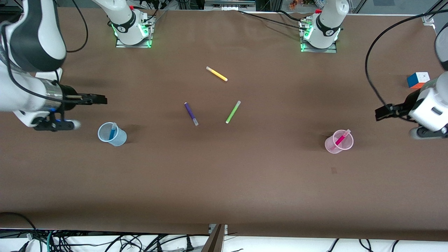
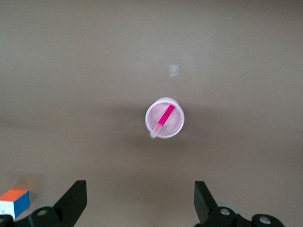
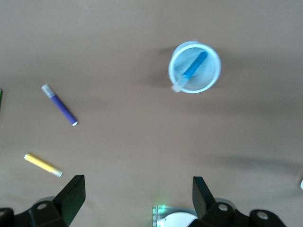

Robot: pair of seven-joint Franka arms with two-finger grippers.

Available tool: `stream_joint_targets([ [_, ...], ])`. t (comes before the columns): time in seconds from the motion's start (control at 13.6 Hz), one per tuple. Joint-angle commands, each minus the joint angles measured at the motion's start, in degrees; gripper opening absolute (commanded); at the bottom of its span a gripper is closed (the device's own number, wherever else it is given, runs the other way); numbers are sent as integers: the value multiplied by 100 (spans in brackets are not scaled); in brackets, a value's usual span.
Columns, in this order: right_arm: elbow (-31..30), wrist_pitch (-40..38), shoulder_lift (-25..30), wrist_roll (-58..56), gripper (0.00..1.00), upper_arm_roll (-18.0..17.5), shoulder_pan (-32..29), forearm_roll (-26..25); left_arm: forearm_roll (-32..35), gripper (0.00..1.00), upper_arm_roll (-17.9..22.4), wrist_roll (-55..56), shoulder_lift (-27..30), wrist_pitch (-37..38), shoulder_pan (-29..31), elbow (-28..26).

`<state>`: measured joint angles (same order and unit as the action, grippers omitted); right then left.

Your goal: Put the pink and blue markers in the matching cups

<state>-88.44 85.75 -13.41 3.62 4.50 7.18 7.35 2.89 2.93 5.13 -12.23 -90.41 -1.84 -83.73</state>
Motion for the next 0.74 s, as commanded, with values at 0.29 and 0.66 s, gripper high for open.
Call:
stream_joint_targets([
  [0.29,-878,602,1156,-98,100,-204,-419,-744,-78,100,-82,-21,634,-205,184,-575],
  [0.66,-104,-214,1156,-46,100,-160,-419,-771,-70,100,-82,-12,590,-214,184,-548],
])
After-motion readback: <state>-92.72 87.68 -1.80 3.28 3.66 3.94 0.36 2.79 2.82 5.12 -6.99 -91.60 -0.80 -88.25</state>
